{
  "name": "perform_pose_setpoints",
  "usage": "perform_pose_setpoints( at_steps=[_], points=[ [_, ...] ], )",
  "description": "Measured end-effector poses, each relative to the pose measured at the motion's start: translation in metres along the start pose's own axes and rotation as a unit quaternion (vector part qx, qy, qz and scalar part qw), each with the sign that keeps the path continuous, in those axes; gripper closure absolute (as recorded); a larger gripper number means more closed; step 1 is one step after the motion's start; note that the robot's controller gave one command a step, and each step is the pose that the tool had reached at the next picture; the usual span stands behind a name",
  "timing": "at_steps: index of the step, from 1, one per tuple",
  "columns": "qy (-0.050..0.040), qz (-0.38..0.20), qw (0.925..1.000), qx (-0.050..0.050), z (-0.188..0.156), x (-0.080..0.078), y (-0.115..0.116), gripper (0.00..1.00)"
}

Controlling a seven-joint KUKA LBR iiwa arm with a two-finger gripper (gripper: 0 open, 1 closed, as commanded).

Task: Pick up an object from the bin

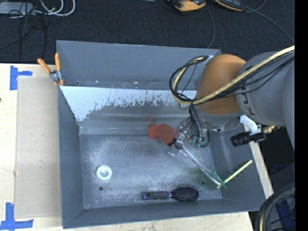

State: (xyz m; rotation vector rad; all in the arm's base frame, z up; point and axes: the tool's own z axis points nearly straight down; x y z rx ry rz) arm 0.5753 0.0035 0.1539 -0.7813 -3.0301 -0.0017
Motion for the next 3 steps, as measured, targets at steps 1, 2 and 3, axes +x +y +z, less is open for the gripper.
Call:
perform_pose_setpoints(
  at_steps=[1,2,3],
  points=[
    [-0.0001,0.000,1.0000,0.000,-0.007,0.000,0.000,1.00],
    [0.0001,-0.001,1.0000,0.000,-0.012,0.000,0.000,1.00],
    [-0.0001,-0.001,1.0000,0.000,-0.017,0.000,0.000,1.00]
  ],
)
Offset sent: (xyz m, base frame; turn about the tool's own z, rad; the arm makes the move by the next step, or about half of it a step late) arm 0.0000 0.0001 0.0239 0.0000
